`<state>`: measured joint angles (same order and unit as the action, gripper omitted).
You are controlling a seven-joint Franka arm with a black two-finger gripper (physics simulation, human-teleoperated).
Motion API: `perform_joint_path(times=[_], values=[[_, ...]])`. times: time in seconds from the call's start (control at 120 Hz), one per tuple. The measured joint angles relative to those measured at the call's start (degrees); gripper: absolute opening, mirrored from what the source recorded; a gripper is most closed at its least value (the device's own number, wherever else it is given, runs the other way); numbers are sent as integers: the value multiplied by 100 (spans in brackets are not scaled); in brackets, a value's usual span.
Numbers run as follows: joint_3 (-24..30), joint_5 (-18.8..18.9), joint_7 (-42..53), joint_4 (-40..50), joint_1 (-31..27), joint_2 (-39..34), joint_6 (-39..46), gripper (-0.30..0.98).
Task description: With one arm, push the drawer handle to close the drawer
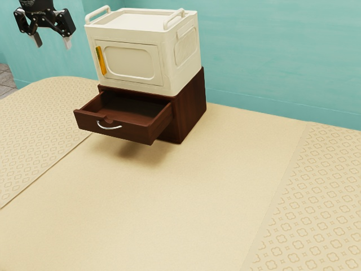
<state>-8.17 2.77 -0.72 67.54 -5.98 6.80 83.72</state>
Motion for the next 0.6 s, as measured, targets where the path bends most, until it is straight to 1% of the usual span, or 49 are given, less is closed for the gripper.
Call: perform_joint_path(times=[0.167, 0.267, 0.317, 0.408, 0.467, 0.517, 0.533, 0.6], values=[[-30, -120, -2, -33, -107, -12, -22, 67], [104, -56, -29, -539, -73, -589, -118, 67], [249, -51, -41, -619, -140, -702, -150, 67], [301, -122, -60, -599, -68, -785, -195, 67], [300, -226, -71, -230, 2, -798, -220, 67], [298, -310, -79, 383, 85, -1066, -229, 67], [295, -331, -83, 750, 123, -1298, -200, 67], [290, -375, -101, 2921, 20, -2680, 142, 66]])
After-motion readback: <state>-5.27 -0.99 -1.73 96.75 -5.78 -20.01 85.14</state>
